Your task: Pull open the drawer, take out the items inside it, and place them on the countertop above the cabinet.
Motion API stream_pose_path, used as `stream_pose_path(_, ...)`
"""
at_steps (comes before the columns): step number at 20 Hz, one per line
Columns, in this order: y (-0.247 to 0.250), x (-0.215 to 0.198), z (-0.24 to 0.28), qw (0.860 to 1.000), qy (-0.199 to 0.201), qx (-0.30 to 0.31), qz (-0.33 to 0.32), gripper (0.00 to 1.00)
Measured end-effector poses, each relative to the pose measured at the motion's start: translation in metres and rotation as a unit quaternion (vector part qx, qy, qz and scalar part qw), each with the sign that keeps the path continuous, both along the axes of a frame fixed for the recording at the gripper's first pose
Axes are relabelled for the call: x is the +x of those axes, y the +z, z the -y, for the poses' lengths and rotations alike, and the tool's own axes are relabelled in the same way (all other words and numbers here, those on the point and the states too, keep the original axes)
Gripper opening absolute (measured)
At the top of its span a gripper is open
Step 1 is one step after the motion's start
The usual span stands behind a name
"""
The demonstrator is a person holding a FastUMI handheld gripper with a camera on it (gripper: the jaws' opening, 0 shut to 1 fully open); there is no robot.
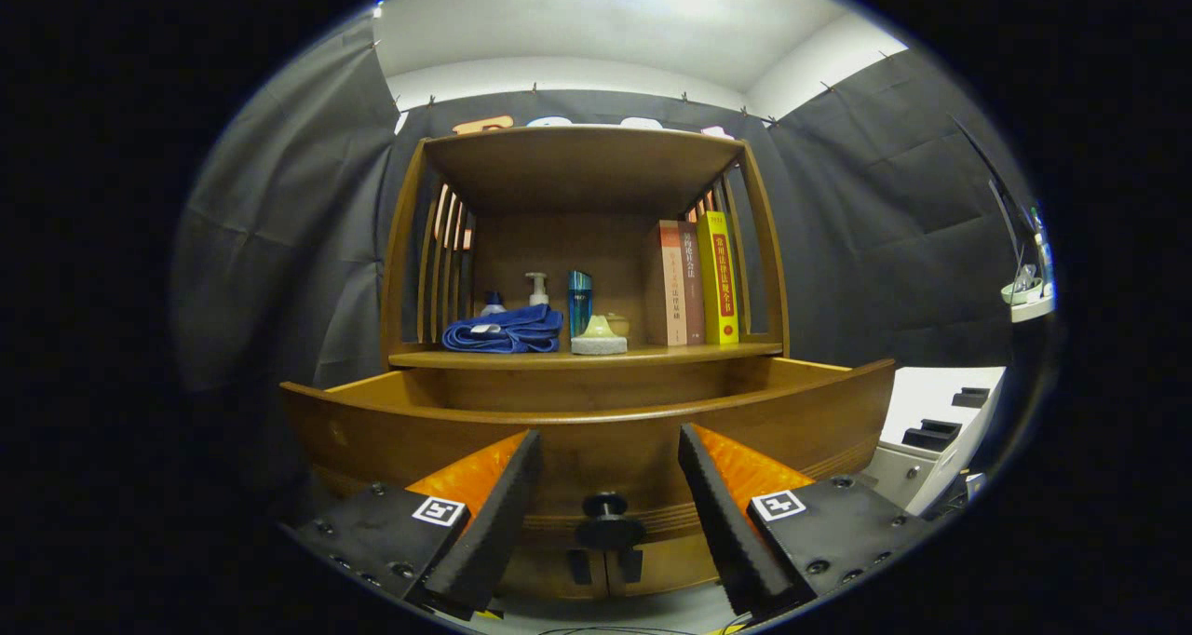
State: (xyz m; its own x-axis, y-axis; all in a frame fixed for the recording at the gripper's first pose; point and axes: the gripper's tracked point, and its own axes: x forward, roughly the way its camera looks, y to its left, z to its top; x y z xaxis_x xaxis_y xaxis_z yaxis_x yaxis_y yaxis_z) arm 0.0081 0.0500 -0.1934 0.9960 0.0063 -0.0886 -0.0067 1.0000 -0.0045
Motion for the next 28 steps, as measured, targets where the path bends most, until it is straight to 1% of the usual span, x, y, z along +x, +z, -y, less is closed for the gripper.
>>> stream_pose_path(4,-0.024,0.006,0.000,1.000,0.011,-0.007,-0.023,0.96)
stream_pose_path(7,-0.041,0.001,-0.010,0.998,0.042,0.016,-0.033,0.96)
stream_pose_path(8,-0.042,-0.001,-0.006,0.999,0.036,0.016,-0.031,0.96)
stream_pose_path(10,-0.041,-0.001,-0.008,0.999,0.043,0.017,-0.027,0.96)
stream_pose_path(17,-0.040,0.007,-0.009,0.999,0.039,0.013,-0.034,0.96)
stream_pose_path(21,-0.036,0.026,-0.009,0.999,0.035,0.006,-0.035,0.97)
stream_pose_path(23,-0.037,0.038,-0.010,0.999,0.034,0.008,-0.042,0.97)
stream_pose_path(28,-0.043,0.074,-0.014,0.997,0.037,-0.012,-0.066,0.98)
